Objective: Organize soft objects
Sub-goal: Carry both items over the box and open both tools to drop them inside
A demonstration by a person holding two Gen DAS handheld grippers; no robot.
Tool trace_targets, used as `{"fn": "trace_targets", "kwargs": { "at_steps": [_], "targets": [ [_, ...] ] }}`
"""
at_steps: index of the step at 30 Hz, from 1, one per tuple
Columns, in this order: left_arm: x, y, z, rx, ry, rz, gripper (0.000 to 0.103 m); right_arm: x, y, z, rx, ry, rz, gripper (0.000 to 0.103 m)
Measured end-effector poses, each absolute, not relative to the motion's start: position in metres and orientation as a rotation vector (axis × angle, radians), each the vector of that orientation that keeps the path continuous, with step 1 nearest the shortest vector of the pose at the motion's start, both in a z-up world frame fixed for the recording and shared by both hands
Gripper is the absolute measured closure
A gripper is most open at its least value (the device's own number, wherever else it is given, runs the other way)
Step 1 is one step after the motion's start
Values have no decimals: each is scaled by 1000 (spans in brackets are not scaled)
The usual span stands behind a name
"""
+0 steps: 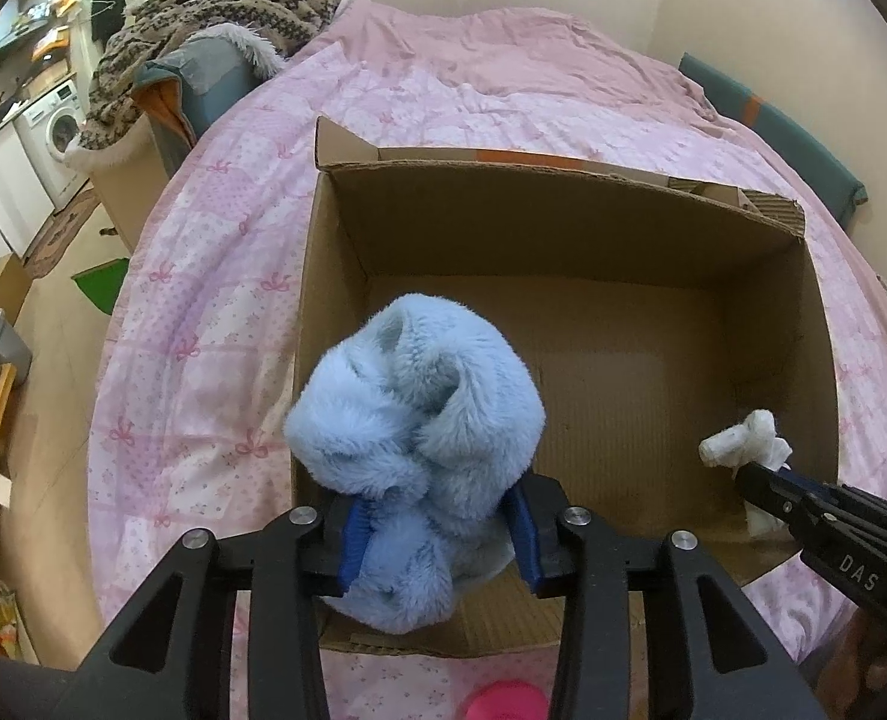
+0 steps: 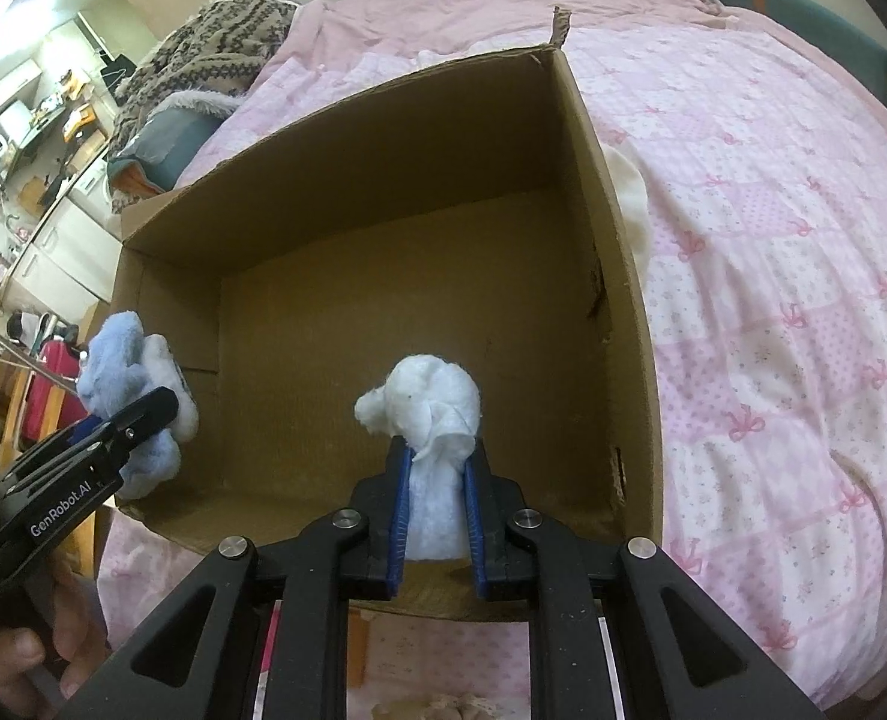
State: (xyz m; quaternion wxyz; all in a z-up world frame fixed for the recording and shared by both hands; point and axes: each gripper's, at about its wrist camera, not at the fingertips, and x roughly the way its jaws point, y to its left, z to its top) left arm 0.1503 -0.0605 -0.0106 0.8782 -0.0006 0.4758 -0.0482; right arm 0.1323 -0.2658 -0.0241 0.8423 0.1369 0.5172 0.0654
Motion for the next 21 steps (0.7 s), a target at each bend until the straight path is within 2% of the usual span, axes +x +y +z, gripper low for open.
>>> {"fn": "trace_targets", "kwargs": {
  "at_steps": [7, 10, 12, 13, 17, 19, 20, 21],
  "targets": [
    [151, -60, -10, -9, 992, -105, 61, 129, -270, -24, 298, 1086, 141, 86],
    [151, -59, -8, -18, 985, -105, 55, 129, -271, -22, 305, 1078, 144, 86],
    [150, -59, -5, -19, 972, -111, 44, 129, -272, -22, 313, 1074, 149, 85],
    [149, -59, -3, -19, 963, -110, 41, 129, -272, -21, 317, 1073, 153, 85],
    [147, -61, 5, -14, 933, -110, 37, 127, -275, -20, 320, 1060, 158, 83],
    [147, -62, 6, -12, 929, -113, 37, 126, -277, -18, 325, 1048, 151, 78],
    [146, -62, 7, -14, 927, -115, 37, 127, -278, -17, 330, 1044, 146, 72],
    [146, -62, 8, -17, 926, -116, 36, 126, -280, -16, 336, 1039, 139, 60]
  ]
}}
